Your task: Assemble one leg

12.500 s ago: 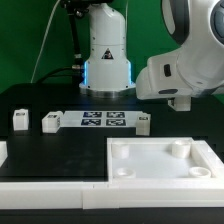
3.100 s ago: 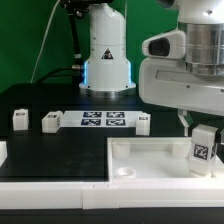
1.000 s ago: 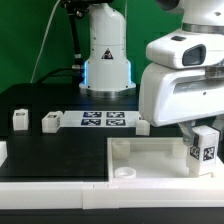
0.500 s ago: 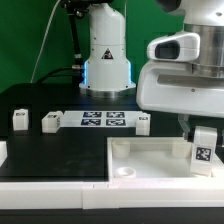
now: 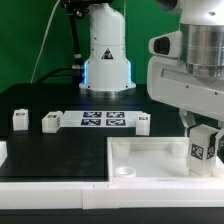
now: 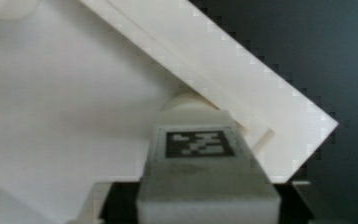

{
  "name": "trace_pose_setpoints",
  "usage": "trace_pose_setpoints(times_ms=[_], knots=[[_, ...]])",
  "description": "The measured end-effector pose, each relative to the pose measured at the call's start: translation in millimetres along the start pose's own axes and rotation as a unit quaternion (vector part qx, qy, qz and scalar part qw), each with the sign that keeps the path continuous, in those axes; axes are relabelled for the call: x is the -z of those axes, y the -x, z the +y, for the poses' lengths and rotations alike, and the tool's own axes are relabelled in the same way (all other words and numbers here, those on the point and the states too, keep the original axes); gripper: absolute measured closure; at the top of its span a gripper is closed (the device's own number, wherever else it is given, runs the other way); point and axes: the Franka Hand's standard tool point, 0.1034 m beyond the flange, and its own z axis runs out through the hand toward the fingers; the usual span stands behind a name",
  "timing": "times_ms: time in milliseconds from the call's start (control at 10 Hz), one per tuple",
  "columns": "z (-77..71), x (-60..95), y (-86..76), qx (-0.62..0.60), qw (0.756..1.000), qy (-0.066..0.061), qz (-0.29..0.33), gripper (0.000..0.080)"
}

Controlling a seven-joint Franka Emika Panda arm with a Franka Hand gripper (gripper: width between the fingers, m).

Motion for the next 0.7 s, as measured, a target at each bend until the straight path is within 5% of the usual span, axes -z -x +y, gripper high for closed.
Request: trace_pose_setpoints(times_ms=[100,200,300,500,700], knots=[[-0.1,0.0,0.3,0.021,1.0,0.0,0.0,0.0509],[-0.1,-0.1,0.4,0.043,0.999,0.0,0.0,0.0294],[-0.3,-0.6,1.1,0.061,0.998,-0.001,0.0,0.0195],[-2.7,-0.6,5.1,0.204,0.979,0.002,0.006,0.0164],[-3.1,-0.4,6.9,0.373,0.928,0.004,0.002,0.015]])
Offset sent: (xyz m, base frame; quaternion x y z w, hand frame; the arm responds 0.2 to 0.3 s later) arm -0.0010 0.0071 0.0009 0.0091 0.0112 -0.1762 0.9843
